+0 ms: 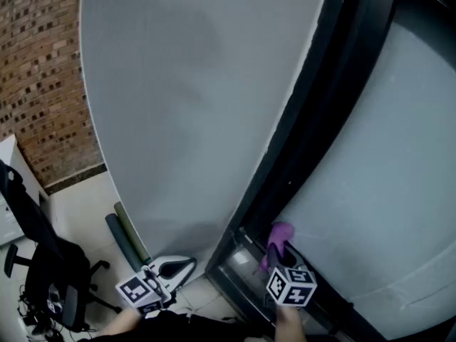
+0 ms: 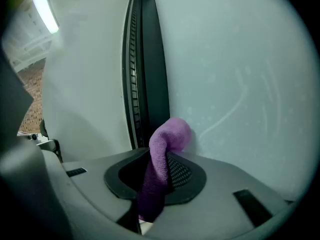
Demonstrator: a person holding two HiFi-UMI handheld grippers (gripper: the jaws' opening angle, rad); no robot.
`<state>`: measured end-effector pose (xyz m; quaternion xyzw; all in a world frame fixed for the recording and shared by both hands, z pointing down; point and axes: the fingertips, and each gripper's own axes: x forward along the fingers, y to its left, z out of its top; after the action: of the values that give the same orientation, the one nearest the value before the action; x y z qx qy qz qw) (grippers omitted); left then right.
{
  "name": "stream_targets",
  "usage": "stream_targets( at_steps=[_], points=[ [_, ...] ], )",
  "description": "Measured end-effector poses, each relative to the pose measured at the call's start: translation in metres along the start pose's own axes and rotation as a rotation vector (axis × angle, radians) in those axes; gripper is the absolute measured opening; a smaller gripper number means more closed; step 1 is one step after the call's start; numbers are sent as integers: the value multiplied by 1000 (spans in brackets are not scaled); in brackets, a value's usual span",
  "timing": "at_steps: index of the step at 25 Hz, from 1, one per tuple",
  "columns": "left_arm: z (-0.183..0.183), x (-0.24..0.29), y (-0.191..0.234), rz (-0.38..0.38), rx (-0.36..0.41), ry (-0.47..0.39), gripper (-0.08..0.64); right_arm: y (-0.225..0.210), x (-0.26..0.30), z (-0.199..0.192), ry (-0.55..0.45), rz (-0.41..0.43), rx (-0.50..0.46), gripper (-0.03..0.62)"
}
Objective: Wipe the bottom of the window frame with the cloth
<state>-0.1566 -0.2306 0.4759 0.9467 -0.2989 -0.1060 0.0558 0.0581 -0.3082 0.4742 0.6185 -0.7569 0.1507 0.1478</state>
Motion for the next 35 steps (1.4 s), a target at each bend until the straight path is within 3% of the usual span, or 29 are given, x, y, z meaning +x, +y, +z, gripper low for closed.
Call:
stream_targets(
  at_steps=[11, 15, 19, 35],
  points=[
    [-1, -15, 8, 46, -15, 12, -5, -8, 42, -7, 120, 42, -14, 84],
    [-5, -25, 13, 75, -27, 18, -5, -8, 53, -7, 186, 81, 62, 84],
    [-8, -29, 13, 78, -28, 9, -5, -10, 54, -7, 188, 86, 124, 84],
    [-16, -15, -4, -42, -54, 13, -5, -31, 11, -26, 161, -3, 236, 84]
  ],
)
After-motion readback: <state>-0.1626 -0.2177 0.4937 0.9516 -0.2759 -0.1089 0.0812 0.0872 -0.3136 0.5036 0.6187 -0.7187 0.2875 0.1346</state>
